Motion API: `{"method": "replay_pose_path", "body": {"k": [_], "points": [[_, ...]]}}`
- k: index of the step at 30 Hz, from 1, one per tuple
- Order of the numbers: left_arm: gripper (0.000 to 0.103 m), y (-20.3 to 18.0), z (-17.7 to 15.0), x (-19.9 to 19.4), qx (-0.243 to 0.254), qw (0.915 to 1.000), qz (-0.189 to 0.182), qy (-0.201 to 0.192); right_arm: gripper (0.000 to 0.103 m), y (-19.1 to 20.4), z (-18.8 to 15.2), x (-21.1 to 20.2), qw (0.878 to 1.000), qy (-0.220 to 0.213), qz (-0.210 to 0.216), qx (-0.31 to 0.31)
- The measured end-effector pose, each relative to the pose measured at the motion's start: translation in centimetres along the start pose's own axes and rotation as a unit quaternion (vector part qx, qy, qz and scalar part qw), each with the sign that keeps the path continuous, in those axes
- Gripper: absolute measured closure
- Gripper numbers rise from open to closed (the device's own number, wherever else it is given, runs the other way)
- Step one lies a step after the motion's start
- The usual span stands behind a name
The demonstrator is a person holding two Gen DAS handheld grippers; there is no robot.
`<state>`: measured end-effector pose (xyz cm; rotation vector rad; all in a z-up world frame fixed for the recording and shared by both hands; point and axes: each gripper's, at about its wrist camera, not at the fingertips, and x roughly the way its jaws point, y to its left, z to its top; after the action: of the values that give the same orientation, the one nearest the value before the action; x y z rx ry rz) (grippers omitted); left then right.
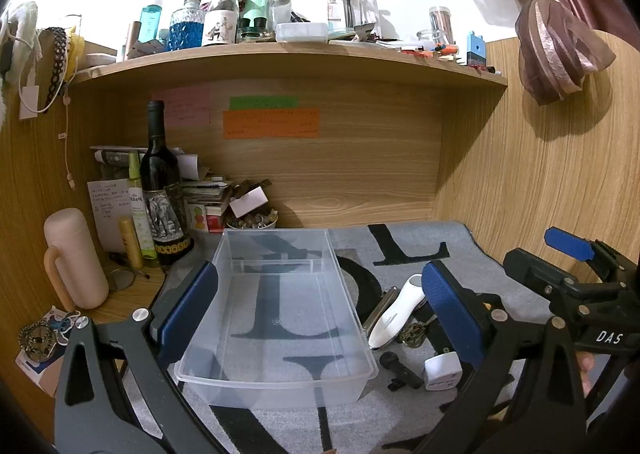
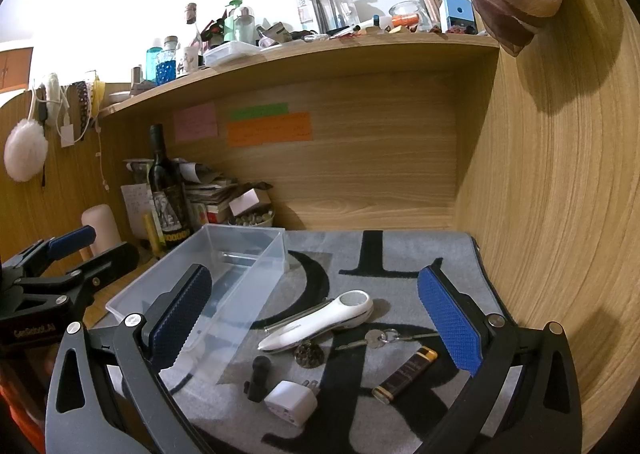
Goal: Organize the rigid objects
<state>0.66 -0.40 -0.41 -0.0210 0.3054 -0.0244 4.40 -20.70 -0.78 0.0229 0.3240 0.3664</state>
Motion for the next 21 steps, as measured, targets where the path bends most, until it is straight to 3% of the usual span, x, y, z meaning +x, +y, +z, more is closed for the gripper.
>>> {"method": "replay_pose_path", "body": {"k": [21], "points": [[0.000,-0.06,-0.27,0.21,0.002,1.0000,0.000,0.002,0.000,0.11,-0.28,0.15,1.000,0.002,0.002,-0.002]]}}
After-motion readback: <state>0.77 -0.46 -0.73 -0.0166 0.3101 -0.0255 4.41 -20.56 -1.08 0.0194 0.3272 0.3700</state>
